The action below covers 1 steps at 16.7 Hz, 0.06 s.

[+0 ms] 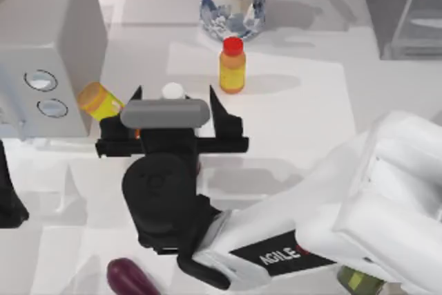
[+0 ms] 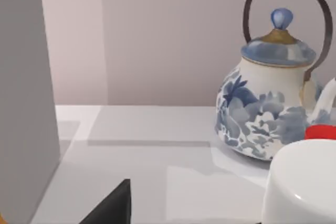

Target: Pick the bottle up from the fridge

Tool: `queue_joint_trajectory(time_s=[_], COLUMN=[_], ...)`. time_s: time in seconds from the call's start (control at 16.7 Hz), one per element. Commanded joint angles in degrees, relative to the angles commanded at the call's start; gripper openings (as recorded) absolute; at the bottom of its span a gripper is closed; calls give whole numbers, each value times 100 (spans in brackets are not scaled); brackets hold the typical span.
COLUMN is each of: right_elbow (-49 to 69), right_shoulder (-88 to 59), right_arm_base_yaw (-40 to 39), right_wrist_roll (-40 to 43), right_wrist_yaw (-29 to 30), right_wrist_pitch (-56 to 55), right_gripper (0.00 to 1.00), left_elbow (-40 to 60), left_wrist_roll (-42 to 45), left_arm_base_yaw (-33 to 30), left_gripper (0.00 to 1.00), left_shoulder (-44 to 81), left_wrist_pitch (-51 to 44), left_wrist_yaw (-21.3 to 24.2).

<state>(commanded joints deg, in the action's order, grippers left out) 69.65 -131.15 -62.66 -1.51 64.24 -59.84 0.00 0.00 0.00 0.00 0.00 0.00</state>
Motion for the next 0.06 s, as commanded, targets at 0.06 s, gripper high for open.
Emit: queue_joint_trajectory(time_s=[0.06], right_elbow=[0], right_shoulder=[0], right_arm_base_yaw=[0], right_wrist_roll=[0], right_wrist_yaw=[0], right_wrist_pitch=[0], right_gripper=[100], left_elbow=[0], left_wrist_roll=[0], left_arm_base_yaw=[0], left_gripper=[100], left_shoulder=[0], left_wrist_pitch=[0], left_wrist_yaw=[0])
